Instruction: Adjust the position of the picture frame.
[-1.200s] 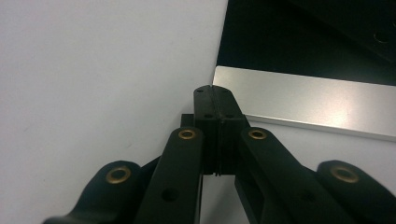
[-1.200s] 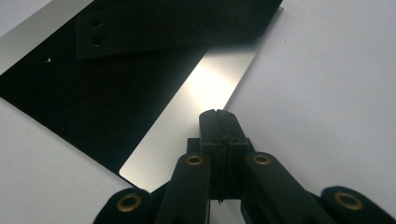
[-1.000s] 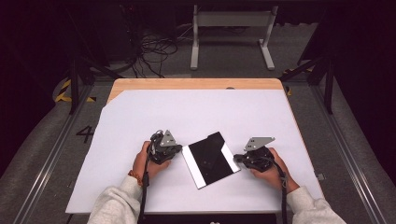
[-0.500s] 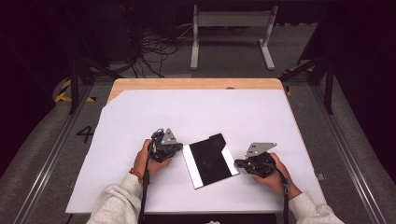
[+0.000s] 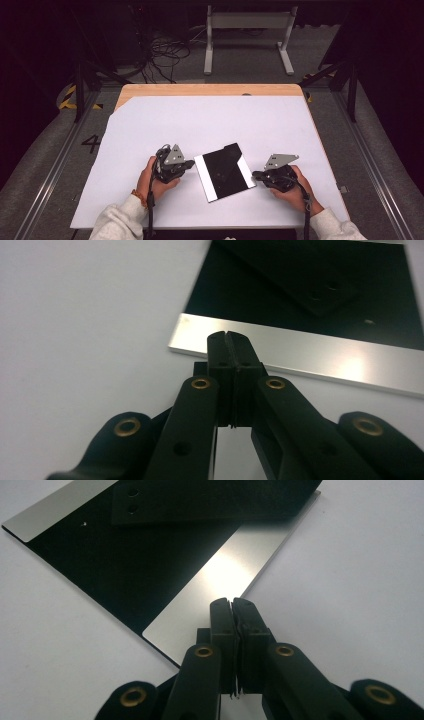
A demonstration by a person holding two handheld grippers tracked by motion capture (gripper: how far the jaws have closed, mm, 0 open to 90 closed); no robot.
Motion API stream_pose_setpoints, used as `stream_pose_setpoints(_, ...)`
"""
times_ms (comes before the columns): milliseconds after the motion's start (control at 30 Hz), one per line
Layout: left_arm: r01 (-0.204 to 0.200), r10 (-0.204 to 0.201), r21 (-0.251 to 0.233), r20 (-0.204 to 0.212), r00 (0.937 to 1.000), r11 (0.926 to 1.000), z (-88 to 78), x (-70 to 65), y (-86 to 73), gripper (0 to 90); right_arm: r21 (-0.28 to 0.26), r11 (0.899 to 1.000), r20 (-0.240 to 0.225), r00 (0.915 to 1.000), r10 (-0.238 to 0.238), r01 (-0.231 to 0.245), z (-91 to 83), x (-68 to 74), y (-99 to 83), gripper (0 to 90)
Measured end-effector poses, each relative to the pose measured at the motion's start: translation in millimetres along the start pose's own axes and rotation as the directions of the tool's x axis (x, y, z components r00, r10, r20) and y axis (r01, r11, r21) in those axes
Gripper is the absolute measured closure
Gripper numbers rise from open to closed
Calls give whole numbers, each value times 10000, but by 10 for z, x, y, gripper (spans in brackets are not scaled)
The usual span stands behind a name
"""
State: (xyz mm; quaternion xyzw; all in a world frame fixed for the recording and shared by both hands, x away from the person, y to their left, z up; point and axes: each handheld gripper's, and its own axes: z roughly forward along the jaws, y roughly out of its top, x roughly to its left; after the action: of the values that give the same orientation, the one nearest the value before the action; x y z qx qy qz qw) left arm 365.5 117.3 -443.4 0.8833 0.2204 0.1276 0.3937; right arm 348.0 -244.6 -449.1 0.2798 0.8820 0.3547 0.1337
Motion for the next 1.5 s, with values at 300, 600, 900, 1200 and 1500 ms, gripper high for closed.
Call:
stream_pose_setpoints(300, -332, 345, -181, 801, 9962, 9993, -182, -400, -192, 899, 89, 9999, -98, 9999, -135, 136, -53, 92, -71, 900)
stream_pose_setpoints(600, -487, 494, -84, 2248, 9731, 9988, -14, -710, -135, 877, -146, 9997, -44, 9998, 208, -209, -23, 71, -84, 900)
stream_pose_setpoints(900, -806, 713, 260, 2565, 9639, 9964, 115, -842, -91, 892, -261, 9982, -280, 9982, 537, -544, -18, 37, -96, 900)
stream_pose_setpoints(1200, -964, 845, 514, 1968, 9768, 9940, 148, -827, -83, 899, -232, 9976, -424, 9970, 643, -654, -14, 40, -90, 900)
stream_pose_setpoints(1500, -543, 446, 667, 1390, 9893, 9963, 51, -678, -169, 900, -81, 9998, -656, 9977, 177, -182, 12, 119, -48, 900)
